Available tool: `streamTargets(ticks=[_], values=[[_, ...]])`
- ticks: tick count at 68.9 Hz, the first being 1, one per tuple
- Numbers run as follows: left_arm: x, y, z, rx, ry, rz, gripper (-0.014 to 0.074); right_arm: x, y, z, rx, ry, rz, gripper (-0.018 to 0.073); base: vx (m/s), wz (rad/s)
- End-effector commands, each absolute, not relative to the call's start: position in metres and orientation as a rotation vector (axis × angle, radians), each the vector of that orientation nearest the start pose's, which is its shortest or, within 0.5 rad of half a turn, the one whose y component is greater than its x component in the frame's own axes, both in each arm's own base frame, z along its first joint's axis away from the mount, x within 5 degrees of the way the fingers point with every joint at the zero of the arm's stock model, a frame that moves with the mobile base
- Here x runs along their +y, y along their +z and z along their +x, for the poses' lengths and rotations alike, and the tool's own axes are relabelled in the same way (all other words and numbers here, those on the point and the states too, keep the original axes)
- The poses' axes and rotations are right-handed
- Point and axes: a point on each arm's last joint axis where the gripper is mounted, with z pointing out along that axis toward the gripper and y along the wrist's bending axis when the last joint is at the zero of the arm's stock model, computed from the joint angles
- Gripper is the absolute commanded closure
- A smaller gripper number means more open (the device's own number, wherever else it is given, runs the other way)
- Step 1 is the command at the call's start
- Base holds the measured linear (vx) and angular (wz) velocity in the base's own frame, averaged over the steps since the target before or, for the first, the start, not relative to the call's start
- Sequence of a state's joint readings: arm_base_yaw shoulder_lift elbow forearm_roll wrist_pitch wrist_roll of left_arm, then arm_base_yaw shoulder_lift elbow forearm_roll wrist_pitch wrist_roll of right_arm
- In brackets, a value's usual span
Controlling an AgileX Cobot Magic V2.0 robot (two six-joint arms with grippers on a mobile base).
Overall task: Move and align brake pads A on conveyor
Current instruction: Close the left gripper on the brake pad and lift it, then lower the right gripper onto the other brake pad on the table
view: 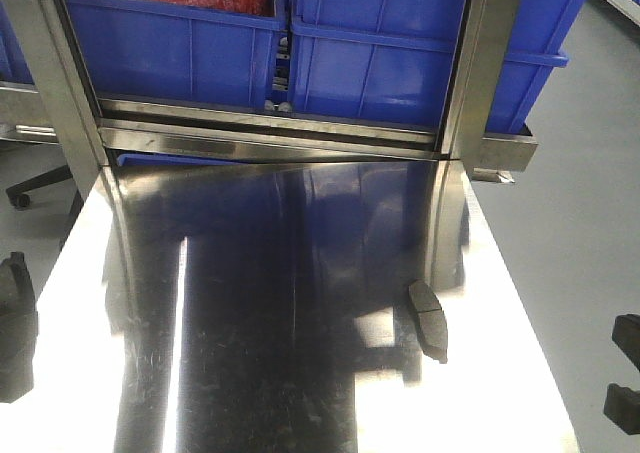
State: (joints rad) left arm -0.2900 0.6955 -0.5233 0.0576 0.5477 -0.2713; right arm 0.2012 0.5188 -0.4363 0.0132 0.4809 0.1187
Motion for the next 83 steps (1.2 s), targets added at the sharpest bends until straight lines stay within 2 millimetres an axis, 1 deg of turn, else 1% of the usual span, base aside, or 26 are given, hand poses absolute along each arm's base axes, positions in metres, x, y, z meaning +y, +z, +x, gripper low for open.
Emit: streamTargets(ticks=[1, 37, 42, 46, 51, 55, 58, 63, 64, 65, 68, 70, 76, 83], values=[[-0.0369, 0.2954, 0.1325, 2.107, -0.275, 0.061, 0.0461, 0.0218, 0.2916, 0.1069, 1.963, 0.213, -0.079, 0.0569, 0.0, 0.0], [-0.0368, 0.2954, 0.1325, 2.108, -0.275, 0.06, 0.0461, 0.022, 0.2923, 0.1072, 1.956, 0.217, -0.076, 0.0569, 0.0, 0.0], [-0.0368, 0.2954, 0.1325, 2.108, -0.275, 0.06, 0.0461, 0.0219, 0.2924, 0.1072, 1.954, 0.215, -0.077, 0.0561, 0.0, 0.0], [-0.0368, 0.2954, 0.1325, 2.108, -0.275, 0.06, 0.0461, 0.0219, 0.2924, 0.1072, 1.954, 0.215, -0.077, 0.0538, 0.0, 0.0], [-0.0368, 0.2954, 0.1325, 2.108, -0.275, 0.06, 0.0461, 0.0219, 0.2924, 0.1072, 1.954, 0.215, -0.078, 0.0464, 0.0, 0.0], [-0.0368, 0.2954, 0.1325, 2.108, -0.275, 0.06, 0.0461, 0.0219, 0.2924, 0.1072, 1.954, 0.214, -0.079, 0.0377, 0.0, 0.0], [-0.0368, 0.2954, 0.1325, 2.108, -0.275, 0.06, 0.0461, 0.0219, 0.2924, 0.1072, 1.954, 0.214, -0.079, 0.0292, 0.0, 0.0], [-0.0368, 0.2954, 0.1325, 2.108, -0.275, 0.06, 0.0461, 0.0219, 0.2922, 0.1072, 1.956, 0.214, -0.079, 0.0102, 0.0, 0.0], [-0.0368, 0.2954, 0.1325, 2.108, -0.275, 0.06, 0.0461, 0.0219, 0.2922, 0.1072, 1.956, 0.214, -0.079, 0.0087, 0.0, 0.0], [-0.0368, 0.2954, 0.1325, 2.108, -0.275, 0.06, 0.0461, 0.0219, 0.2922, 0.1072, 1.956, 0.214, -0.079, 0.0045, 0.0, 0.0], [-0.0368, 0.2954, 0.1325, 2.108, -0.275, 0.06, 0.0461, 0.0219, 0.2924, 0.1073, 1.954, 0.214, -0.079, -0.0043, 0.0, 0.0], [-0.0368, 0.2954, 0.1325, 2.108, -0.275, 0.06, 0.0461, 0.0219, 0.2924, 0.1072, 1.954, 0.214, -0.079, -0.0085, 0.0, 0.0], [-0.0368, 0.2954, 0.1325, 2.108, -0.275, 0.06, 0.0461, 0.0219, 0.2928, 0.1074, 1.948, 0.215, -0.079, -0.0171, 0.0, 0.0], [-0.0368, 0.2954, 0.1325, 2.108, -0.275, 0.06, 0.0461, 0.0223, 0.2969, 0.1097, 1.903, 0.22, -0.076, -0.0165, 0.0, 0.0]])
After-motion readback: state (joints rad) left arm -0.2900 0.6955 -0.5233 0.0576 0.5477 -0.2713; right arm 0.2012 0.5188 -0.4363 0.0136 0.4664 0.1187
